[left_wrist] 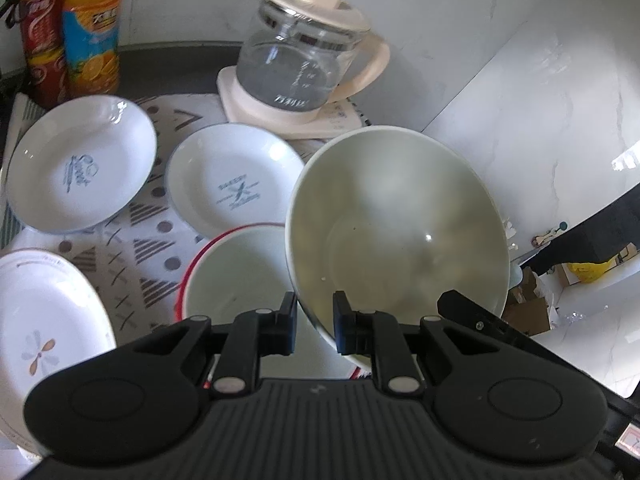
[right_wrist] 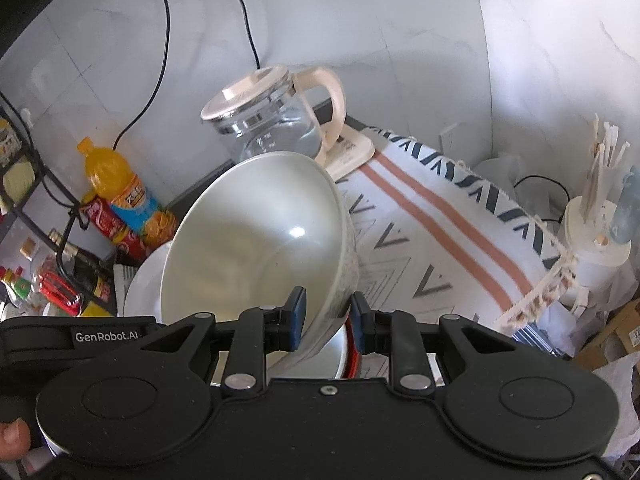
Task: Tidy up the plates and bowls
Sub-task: 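Carry the smaller white bowl onto the bowl stack and open both grippers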
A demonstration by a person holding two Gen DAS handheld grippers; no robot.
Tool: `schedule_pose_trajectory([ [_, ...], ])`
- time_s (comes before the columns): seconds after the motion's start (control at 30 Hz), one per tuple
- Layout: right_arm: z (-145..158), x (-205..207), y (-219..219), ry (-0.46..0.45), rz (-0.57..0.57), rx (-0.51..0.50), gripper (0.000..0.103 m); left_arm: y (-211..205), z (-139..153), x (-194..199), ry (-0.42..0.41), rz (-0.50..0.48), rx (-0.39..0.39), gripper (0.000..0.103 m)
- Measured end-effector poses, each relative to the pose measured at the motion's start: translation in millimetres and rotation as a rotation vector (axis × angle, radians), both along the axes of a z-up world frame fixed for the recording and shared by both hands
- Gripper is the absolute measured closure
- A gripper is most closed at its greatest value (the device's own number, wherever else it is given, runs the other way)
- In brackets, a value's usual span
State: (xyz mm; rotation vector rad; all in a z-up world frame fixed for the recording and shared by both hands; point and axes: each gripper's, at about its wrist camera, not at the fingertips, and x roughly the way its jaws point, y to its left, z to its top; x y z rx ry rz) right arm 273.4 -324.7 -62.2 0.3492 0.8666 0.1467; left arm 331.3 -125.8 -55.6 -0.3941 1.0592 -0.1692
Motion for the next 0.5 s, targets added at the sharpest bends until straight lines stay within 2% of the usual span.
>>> schedule_pose_trajectory([
  [0.5, -23, -16, 35, 0.057, 0.037, -0.029, 0.077, 29, -24, -27, 0.036, 0.026, 0.010, 0.087],
])
